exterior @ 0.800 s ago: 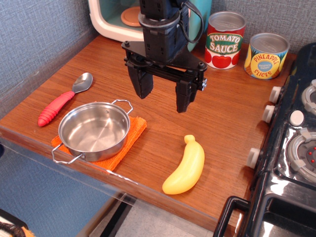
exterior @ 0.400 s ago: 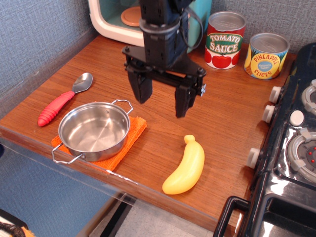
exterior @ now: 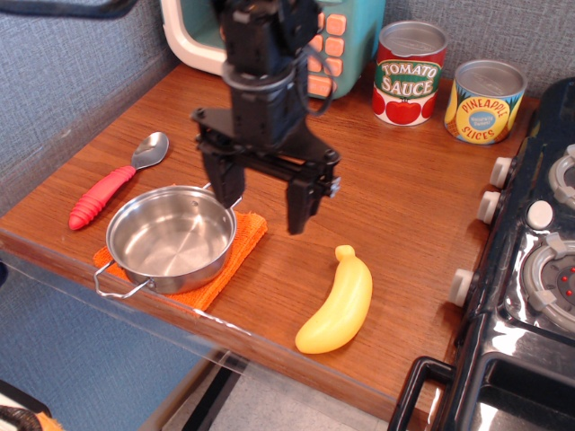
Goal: Move pot to back left of table.
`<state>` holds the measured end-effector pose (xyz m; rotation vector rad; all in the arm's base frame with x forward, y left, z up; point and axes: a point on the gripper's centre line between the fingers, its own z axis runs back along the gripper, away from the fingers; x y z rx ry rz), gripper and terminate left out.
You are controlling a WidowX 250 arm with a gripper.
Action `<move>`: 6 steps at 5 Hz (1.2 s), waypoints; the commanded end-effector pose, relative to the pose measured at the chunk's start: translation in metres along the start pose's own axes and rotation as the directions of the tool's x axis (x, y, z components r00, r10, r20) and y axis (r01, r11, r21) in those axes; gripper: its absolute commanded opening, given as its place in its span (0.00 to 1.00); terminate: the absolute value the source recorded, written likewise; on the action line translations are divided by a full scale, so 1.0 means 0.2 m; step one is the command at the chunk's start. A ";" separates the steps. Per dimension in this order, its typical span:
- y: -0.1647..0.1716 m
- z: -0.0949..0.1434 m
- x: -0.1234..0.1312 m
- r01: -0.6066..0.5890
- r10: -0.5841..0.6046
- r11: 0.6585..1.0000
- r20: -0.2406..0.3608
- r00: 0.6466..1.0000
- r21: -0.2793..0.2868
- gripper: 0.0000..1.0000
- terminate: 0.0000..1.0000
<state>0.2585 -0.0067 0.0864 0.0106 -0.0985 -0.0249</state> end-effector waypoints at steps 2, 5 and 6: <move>0.15 -0.14 -0.06 -0.053 0.054 0.998 -0.015 0.998 0.034 1.00 0.00; 0.13 -0.32 -0.07 -0.055 0.059 0.997 -0.069 0.996 0.058 1.00 0.00; 0.13 -0.31 -0.08 -0.060 0.063 0.996 -0.055 0.996 0.062 0.00 0.00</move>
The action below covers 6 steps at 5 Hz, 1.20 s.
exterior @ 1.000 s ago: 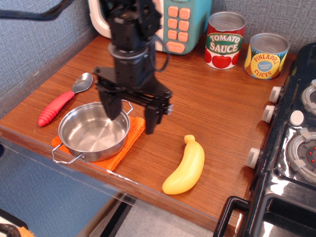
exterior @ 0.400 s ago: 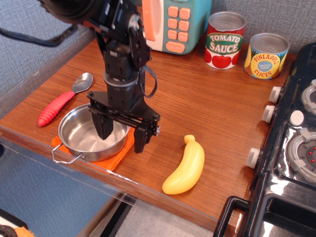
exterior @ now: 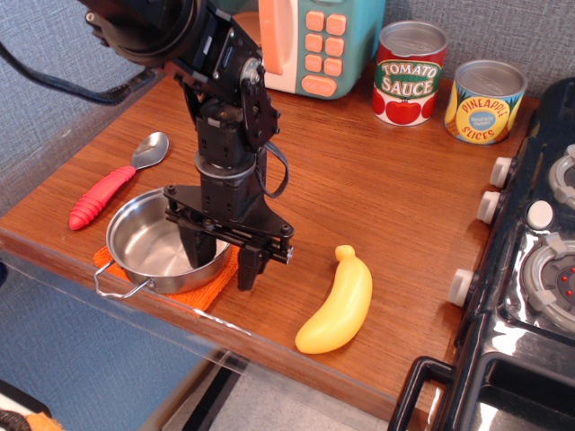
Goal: Move pot to back left of table.
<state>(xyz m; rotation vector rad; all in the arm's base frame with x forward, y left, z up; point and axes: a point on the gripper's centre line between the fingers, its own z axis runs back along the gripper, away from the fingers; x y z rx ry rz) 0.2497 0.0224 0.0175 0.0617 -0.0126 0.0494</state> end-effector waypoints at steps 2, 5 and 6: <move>-0.02 0.08 -0.01 0.015 -0.015 1.000 0.056 0.998 -0.001 0.00 0.00; 0.08 0.36 0.27 -0.020 0.027 0.999 0.173 0.985 -0.039 0.00 0.00; 0.10 0.36 0.45 -0.035 0.040 0.999 0.185 0.982 -0.028 0.00 0.00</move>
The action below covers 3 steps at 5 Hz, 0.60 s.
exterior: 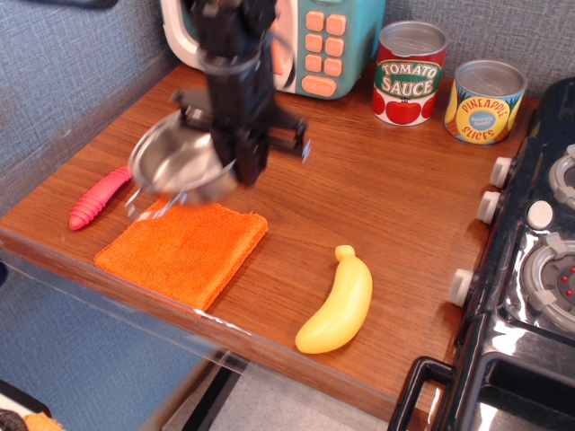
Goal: Move pot to back left of table.
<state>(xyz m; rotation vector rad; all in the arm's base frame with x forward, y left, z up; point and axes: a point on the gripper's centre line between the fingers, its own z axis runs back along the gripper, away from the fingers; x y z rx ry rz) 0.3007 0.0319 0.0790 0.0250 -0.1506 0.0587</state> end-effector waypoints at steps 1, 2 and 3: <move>0.05 -0.04 0.32 -0.007 0.004 0.998 0.035 0.999 0.065 0.00 0.00; 0.07 -0.18 0.38 0.015 -0.013 0.992 -0.015 1.000 0.123 0.00 0.00; 0.08 -0.27 0.42 0.024 -0.018 0.990 -0.045 0.999 0.137 0.00 0.00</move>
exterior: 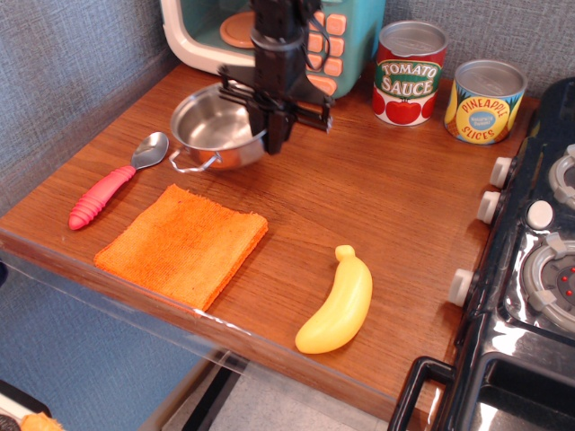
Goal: Move pot to back left of table.
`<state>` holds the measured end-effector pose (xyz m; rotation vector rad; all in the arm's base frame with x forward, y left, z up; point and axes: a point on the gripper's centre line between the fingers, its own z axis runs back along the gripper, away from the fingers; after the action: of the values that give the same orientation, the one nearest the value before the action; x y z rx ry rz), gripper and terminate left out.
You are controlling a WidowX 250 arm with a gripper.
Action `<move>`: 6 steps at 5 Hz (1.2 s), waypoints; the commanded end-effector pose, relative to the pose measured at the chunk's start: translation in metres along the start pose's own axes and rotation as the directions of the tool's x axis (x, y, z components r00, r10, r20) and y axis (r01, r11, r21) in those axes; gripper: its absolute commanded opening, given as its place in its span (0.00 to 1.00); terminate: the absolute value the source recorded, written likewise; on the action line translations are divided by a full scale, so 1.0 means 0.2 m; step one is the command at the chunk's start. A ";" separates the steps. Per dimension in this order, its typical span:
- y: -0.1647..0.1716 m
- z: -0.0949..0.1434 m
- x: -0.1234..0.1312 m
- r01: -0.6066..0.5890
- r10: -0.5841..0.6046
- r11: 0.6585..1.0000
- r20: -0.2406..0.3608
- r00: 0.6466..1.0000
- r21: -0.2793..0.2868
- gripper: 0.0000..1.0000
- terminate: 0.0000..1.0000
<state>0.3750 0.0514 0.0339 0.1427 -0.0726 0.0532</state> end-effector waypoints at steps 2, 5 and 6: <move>0.02 -0.02 0.14 0.016 -0.016 1.000 0.023 1.000 0.020 1.00 0.00; 0.07 0.27 0.09 -0.012 0.013 1.000 0.161 0.987 -0.006 1.00 0.00; 0.09 0.42 -0.02 -0.031 0.043 0.998 0.229 0.972 -0.058 1.00 0.00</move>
<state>0.3639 0.0507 0.0978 0.0779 -0.2457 0.0696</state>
